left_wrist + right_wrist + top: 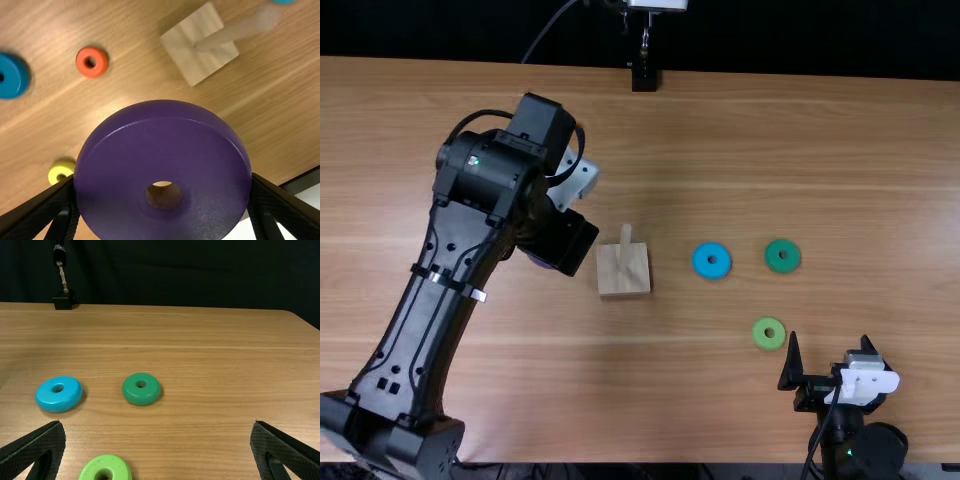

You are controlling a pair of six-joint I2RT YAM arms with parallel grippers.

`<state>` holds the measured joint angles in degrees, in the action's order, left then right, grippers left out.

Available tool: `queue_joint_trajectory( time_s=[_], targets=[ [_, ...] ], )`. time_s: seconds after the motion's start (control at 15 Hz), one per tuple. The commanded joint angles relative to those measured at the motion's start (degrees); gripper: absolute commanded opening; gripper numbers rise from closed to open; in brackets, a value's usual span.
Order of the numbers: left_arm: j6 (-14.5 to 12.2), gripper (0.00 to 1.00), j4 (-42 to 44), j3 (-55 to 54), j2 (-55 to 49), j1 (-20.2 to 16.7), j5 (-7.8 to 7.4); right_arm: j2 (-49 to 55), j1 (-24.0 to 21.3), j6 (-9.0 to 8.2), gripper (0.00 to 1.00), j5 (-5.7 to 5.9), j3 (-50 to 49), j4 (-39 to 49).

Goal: Build the Hanoi tower: stack the rings onto the peg from bottom to top in this color order: purple, dark blue, light blue, dark green, light green, yellow, orange.

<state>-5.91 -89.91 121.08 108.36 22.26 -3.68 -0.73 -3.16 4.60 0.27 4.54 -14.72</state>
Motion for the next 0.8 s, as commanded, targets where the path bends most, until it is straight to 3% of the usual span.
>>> queue_joint_trajectory(
  time_s=[0.0, 0.33, 0.73],
  targets=[
    [0.7, 0.31, -0.1, 4.0, 2.5, 1.6, -0.75, 0.7, -0.7, -0.07, 1.0, 1.2, -3.7, -4.0],
    [3.9, 0.31, -0.1, 10.3, 8.1, 6.2, -0.75, 0.7, -0.7, -0.07, 1.0, 1.2, -3.7, -4.0],
    [4.1, 0.31, -0.1, 13.7, 11.9, 8.2, -0.75, 0.7, -0.7, -0.07, 1.0, 1.2, -3.7, -4.0]
  ],
)
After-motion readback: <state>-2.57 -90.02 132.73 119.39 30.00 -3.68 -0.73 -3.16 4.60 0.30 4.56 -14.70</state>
